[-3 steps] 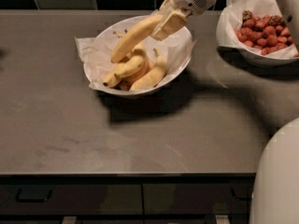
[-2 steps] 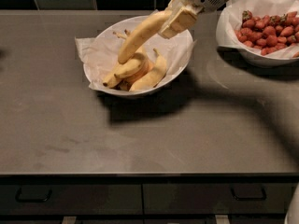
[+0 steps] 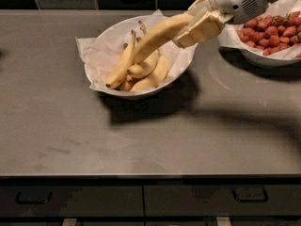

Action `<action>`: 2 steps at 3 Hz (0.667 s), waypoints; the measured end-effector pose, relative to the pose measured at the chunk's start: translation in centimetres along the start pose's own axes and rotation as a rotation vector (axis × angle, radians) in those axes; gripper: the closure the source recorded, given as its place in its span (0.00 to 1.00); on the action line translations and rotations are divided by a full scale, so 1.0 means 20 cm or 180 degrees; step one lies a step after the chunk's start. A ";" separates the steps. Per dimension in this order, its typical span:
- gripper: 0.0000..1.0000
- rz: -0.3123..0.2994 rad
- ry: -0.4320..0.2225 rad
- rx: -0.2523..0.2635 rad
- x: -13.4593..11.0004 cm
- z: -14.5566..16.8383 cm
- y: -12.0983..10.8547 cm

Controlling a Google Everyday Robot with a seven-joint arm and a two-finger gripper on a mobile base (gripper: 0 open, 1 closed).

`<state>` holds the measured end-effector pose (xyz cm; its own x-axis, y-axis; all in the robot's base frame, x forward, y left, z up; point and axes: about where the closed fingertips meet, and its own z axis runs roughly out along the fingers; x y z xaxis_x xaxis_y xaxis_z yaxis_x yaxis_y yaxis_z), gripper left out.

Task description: Pick banana from white bowl

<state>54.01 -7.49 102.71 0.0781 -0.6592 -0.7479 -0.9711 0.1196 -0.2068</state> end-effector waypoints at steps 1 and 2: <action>1.00 0.0142 -0.0160 -0.0129 0.02 -0.05 0.13; 1.00 0.0141 -0.0160 -0.0129 0.02 -0.05 0.13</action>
Offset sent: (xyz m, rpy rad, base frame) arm -0.0199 -0.0052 -0.0021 0.0413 0.0405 0.0104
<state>51.38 -8.24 102.47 0.0450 -0.6157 -0.7867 -0.9821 0.1171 -0.1478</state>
